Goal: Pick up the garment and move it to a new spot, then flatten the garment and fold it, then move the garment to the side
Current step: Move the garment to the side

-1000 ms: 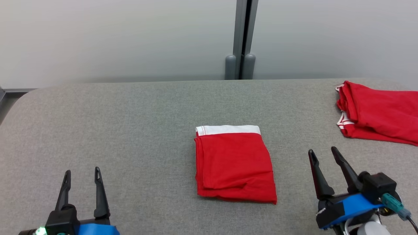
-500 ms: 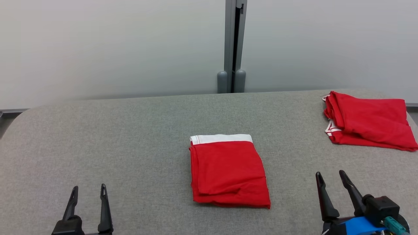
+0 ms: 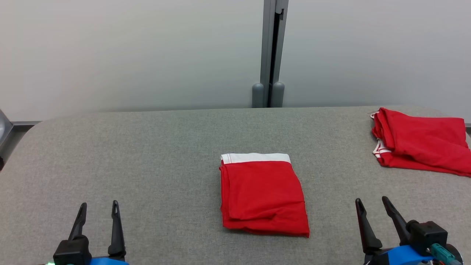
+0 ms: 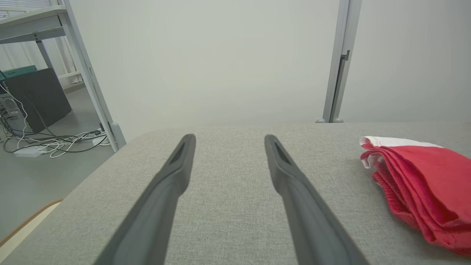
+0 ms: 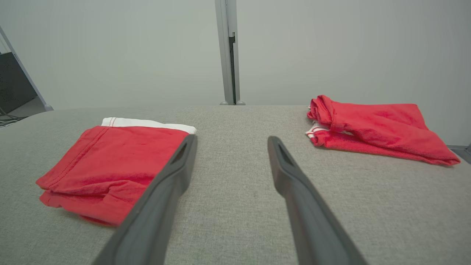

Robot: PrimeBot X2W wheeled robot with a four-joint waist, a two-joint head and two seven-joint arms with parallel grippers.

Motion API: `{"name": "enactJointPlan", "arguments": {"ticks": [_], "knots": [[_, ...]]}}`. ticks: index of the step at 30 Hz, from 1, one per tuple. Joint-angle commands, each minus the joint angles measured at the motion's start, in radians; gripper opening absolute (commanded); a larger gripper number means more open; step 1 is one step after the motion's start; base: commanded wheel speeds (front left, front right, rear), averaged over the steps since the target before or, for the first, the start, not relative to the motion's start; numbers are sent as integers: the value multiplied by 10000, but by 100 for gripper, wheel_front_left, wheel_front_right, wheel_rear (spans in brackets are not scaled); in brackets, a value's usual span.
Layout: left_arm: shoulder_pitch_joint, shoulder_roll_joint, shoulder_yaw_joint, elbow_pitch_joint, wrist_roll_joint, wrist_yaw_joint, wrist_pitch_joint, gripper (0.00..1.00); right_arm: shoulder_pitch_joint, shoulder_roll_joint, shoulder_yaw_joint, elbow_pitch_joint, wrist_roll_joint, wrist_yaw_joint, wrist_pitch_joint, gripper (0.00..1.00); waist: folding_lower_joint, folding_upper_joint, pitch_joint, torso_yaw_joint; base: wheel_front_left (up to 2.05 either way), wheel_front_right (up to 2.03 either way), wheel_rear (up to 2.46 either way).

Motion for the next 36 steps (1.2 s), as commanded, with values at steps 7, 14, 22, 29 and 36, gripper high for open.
{"name": "enactJointPlan", "arguments": {"ticks": [7,14,22,29,36], "knots": [[-72,105,6,-108,-90,130,20,100,224,36,37,-39,90,2,63,100,0,0,43,-57,0,0,0],[-113,160,-17,-110,-134,181,-18,100,202,37,84,59,190,2,77,100,0,0,61,-53,0,0,0],[-218,144,-135,-146,-202,262,5,100,-864,39,551,597,251,2,94,100,0,0,216,56,0,0,0],[-509,138,-282,-215,-181,279,3,100,-3214,-23,1470,1738,413,2,547,100,0,0,652,334,0,0,0],[-976,-5,-501,-140,-210,377,-122,100,-4886,-347,2023,3948,513,2,895,100,0,0,1356,686,0,0,0]]}}
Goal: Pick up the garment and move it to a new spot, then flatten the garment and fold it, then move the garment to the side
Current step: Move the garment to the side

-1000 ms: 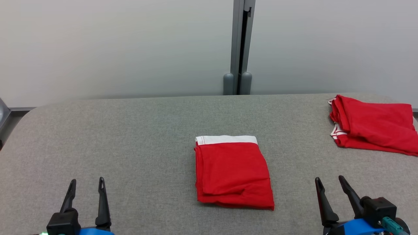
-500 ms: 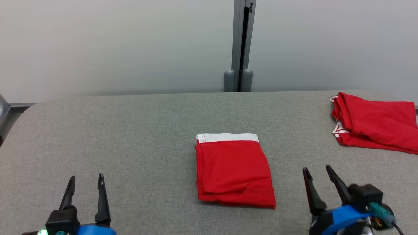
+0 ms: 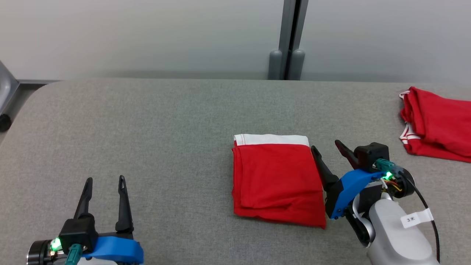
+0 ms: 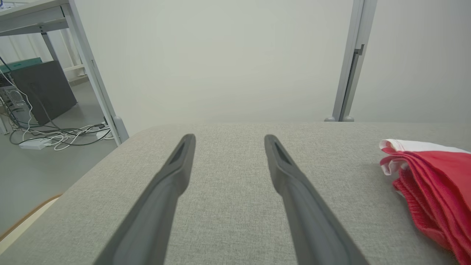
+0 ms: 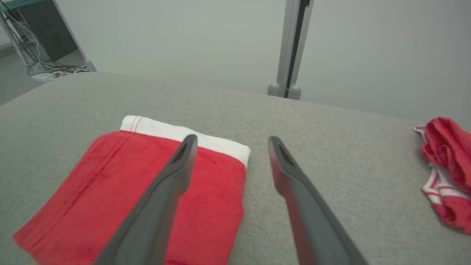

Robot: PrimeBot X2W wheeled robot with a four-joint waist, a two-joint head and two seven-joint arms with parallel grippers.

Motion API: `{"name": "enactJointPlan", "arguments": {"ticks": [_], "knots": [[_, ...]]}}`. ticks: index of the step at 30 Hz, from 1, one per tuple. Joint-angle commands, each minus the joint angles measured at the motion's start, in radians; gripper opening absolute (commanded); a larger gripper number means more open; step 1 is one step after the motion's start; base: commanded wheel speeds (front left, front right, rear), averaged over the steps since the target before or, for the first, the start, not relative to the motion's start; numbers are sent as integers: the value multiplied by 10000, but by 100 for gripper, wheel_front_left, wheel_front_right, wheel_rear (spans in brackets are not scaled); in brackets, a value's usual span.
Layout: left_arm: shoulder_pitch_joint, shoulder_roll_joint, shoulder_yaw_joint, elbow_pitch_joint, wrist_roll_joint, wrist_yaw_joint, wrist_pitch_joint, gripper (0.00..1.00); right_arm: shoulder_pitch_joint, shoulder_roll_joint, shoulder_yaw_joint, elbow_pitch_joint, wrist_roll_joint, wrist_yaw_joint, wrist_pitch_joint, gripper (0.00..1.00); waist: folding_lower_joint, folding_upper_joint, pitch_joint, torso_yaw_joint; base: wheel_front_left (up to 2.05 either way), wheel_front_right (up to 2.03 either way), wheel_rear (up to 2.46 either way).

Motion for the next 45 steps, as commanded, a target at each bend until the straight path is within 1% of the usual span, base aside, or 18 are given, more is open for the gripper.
{"name": "enactJointPlan", "arguments": {"ticks": [1,5,8,13,15,16,17,18,20,24,28,31,34,37,40,43,45], "knots": [[-236,-65,-89,30,-7,73,-66,100,-301,-95,109,469,67,2,-54,100,-2,-1,264,195,0,0,0],[-507,-94,-138,235,-70,81,-198,100,-657,-156,308,1787,126,2,-53,100,-2,-1,591,301,0,0,0],[-661,-137,-203,403,-84,109,-294,100,-832,-108,446,2581,232,2,-289,100,-2,-1,787,369,0,0,0],[-915,-200,-391,591,-111,132,-397,100,-1052,-49,805,3623,482,2,-612,100,-2,-1,1027,473,0,0,0],[-990,-214,-424,677,-146,133,-449,100,-1076,18,999,3974,764,2,-612,100,-2,-1,1061,497,0,0,0],[-1029,-220,-437,721,-157,133,-447,100,-1058,64,1055,4139,1001,2,-547,95,-2,-1,1067,510,0,0,0],[-1054,-228,-458,752,-172,128,-458,100,-1096,94,1123,4272,1169,3,-510,35,-2,-1,1078,532,0,0,0],[-1100,-251,-497,789,-173,111,-480,100,-1139,99,1165,4348,1367,3,-564,0,-2,-1,1088,580,0,0,0],[-1232,-280,-513,829,-199,121,-534,100,-1256,-4,1281,4456,1661,2,-668,0,-2,-1,1111,653,0,0,0],[-1431,-355,-576,844,-265,153,-571,100,-1810,-569,1924,4249,1745,-1,-1099,0,-2,-1,1231,624,0,0,0],[-1603,-289,-536,757,-215,177,-601,100,-2536,-1365,2932,3798,1537,0,-1308,0,-2,-1,1417,376,0,0,0],[-1760,-251,-549,515,-136,239,-606,100,-3212,-2109,3766,3340,1544,0,-1356,0,-2,-1,1678,112,0,0,0],[-1928,-199,-564,119,-7,274,-611,100,-3989,-2896,4524,2927,1662,0,-1279,0,-2,-1,2077,-242,0,0,0],[-2115,-121,-609,-287,141,334,-605,100,-4749,-3597,5048,2555,1955,0,-1233,0,-2,-1,2557,-644,0,0,0],[-2275,-14,-628,-673,287,391,-604,100,-5503,-4271,5419,2196,2305,0,-1304,0,-2,-1,3038,-1128,0,0,0],[-2360,171,-576,-1052,450,460,-605,100,-6150,-4809,5647,1928,2643,0,-1346,0,-2,-1,3518,-1698,0,0,0],[-2416,331,-516,-1378,558,516,-588,100,-6533,-5054,5761,1822,2921,0,-1340,0,-2,-1,3856,-2078,0,0,0]]}}
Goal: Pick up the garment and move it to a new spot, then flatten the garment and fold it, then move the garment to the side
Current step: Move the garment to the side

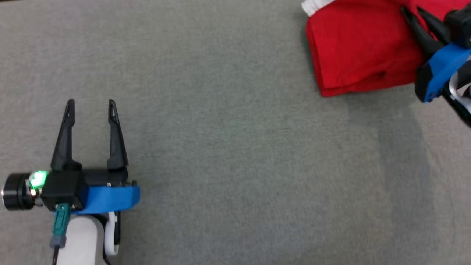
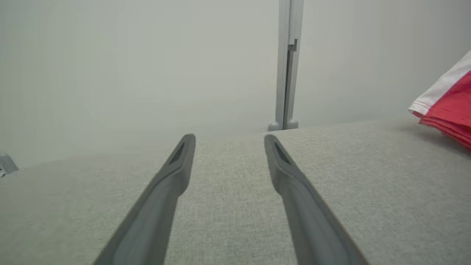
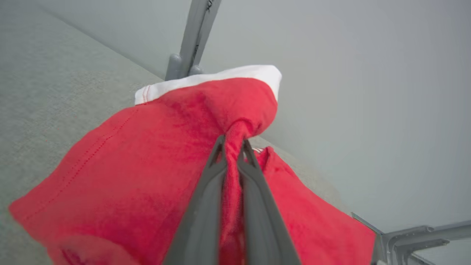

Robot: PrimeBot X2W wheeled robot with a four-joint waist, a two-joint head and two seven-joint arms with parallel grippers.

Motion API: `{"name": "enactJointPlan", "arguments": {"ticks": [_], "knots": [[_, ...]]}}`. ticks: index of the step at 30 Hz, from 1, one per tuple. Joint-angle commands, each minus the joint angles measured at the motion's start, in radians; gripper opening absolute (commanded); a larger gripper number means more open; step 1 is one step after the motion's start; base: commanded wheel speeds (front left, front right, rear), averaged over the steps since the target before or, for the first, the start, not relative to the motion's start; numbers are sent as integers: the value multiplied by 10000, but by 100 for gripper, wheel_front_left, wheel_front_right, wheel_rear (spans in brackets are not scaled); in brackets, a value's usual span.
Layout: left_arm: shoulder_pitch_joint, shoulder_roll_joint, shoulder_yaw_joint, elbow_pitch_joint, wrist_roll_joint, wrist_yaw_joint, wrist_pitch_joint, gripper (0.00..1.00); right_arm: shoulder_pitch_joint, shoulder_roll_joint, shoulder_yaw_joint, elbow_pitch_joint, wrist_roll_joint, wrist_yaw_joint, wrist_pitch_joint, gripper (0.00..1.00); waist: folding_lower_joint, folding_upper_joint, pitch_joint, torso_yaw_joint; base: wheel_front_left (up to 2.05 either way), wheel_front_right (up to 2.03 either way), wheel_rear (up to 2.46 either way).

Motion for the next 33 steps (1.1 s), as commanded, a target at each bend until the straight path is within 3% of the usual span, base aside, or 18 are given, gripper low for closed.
{"name": "enactJointPlan", "arguments": {"ticks": [1,10,16,27,28,29,30,31,33], "knots": [[-195,175,25,-342,166,41,33,100,-401,-286,37,-45,336,-2,-51,0,-2,-3,291,-329,0,0,0],[-634,830,-111,-2239,783,-3,962,100,-1509,-1247,156,706,1468,-2,-235,0,-2,-3,1599,-1385,0,0,0],[-842,1071,-181,-3066,978,-48,1442,100,-2099,-1512,502,1678,1552,-2,-364,0,-2,-3,2030,-1592,0,0,0],[-814,1237,-90,-3534,936,45,1662,100,-3261,-1005,863,3790,1197,-2,-8,0,-2,-3,2459,-1412,0,0,0],[-816,1250,-71,-3527,934,53,1658,100,-3358,-965,822,3943,1214,-2,-70,14,-2,-3,2493,-1386,0,0,0],[-831,1246,-70,-3525,922,72,1643,100,-3390,-907,798,4055,1215,-2,-118,40,-2,-3,2530,-1347,0,0,0],[-842,1236,-79,-3512,906,92,1619,100,-3405,-815,816,4185,1182,-2,-173,56,-2,-3,2551,-1315,0,0,0],[-856,1236,-87,-3493,899,108,1612,100,-3409,-745,875,4277,1097,-2,-201,100,-2,-3,2562,-1285,0,0,0],[-854,1196,-108,-3453,870,140,1544,100,-3512,-683,897,4492,1030,-2,-252,100,-2,-3,2550,-1226,0,0,0]]}}
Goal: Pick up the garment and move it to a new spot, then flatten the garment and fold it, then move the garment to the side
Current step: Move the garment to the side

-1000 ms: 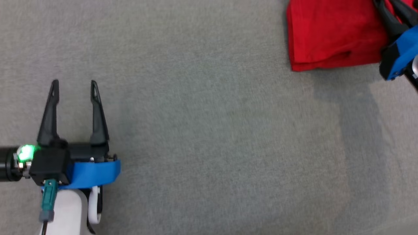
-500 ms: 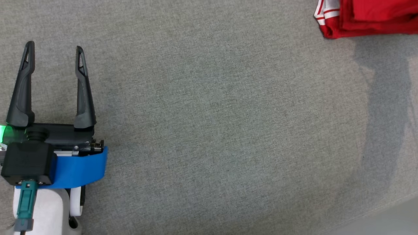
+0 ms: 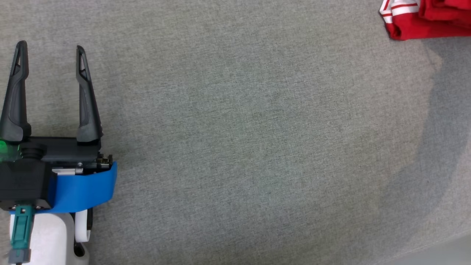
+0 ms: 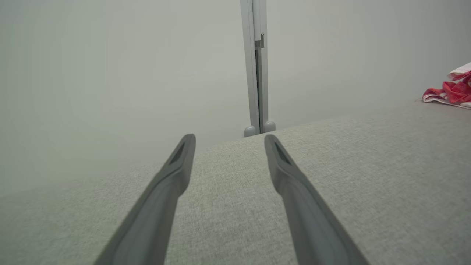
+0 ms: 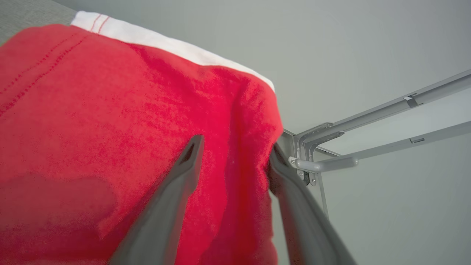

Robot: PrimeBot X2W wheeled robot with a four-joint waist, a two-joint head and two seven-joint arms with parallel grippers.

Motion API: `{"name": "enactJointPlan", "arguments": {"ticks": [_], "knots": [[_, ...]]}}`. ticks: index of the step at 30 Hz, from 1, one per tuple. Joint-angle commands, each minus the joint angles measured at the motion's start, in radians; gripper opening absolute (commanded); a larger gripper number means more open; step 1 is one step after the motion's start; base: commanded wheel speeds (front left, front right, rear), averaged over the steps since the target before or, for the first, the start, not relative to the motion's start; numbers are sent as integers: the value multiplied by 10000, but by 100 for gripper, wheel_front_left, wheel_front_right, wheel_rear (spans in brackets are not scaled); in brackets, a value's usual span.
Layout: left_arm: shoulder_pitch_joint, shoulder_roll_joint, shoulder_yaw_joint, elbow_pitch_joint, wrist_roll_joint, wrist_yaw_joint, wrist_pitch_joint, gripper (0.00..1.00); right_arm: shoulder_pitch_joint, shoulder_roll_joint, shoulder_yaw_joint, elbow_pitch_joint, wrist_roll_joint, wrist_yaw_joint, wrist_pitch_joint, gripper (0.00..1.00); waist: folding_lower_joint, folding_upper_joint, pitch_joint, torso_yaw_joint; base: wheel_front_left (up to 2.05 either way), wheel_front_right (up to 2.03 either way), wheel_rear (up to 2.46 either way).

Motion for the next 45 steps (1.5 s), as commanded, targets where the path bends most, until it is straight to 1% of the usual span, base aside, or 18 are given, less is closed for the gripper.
{"name": "enactJointPlan", "arguments": {"ticks": [1,7,11,14,18,21,25,30,32,35,36,40,45], "knots": [[-148,6,-34,48,-75,33,-96,100,-173,64,1,158,-51,-2,-84,100,-1,-2,-41,57,0,0,0],[170,-160,20,495,-294,197,-469,100,-273,14,-113,475,-534,-2,-378,100,-1,-2,-630,287,0,0,0],[449,-281,55,947,-536,283,-768,100,-78,-48,-528,567,-770,-2,-470,100,-1,-2,-1333,486,0,0,0],[747,-368,120,1318,-733,323,-988,100,266,71,-1226,-221,-825,0,-480,100,-1,-2,-1927,631,0,0,0],[1278,-530,256,1793,-1063,414,-1216,100,1469,392,-2433,-1683,-881,-2,-478,100,-1,-2,-2820,797,0,0,0],[1777,-582,331,2092,-1275,472,-1325,100,2545,785,-3240,-2817,-1082,-2,-485,100,-1,-2,-3397,910,0,0,0],[2347,-700,446,2450,-1513,501,-1458,100,4287,1594,-4325,-4278,-1632,0,-480,100,-1,-2,-4139,1120,0,0,0],[2883,-865,414,2993,-1796,375,-1567,100,6409,2566,-5451,-5729,-2396,0,-480,100,-1,-2,-5043,1486,0,0,0],[3056,-862,362,3197,-1855,334,-1583,100,7218,2997,-5922,-6244,-2507,0,-481,100,-1,-2,-5373,1647,0,0,0],[3247,-897,321,3465,-1944,262,-1600,100,8365,3434,-6513,-6860,-2734,0,-481,100,-1,-2,-5797,1847,0,0,0],[3375,-922,278,3643,-2006,213,-1613,100,9169,3723,-6773,-7200,-2910,0,-481,100,-1,-2,-6071,1964,0,0,0],[3605,-943,219,3991,-2082,125,-1633,100,10606,4163,-7127,-7826,-3194,0,-481,100,-1,-2,-6473,2084,0,0,0],[3760,-934,167,4414,-2174,14,-1640,100,12055,4643,-7653,-8329,-3489,0,-482,100,-1,-2,-6853,2218,0,0,0]]}}
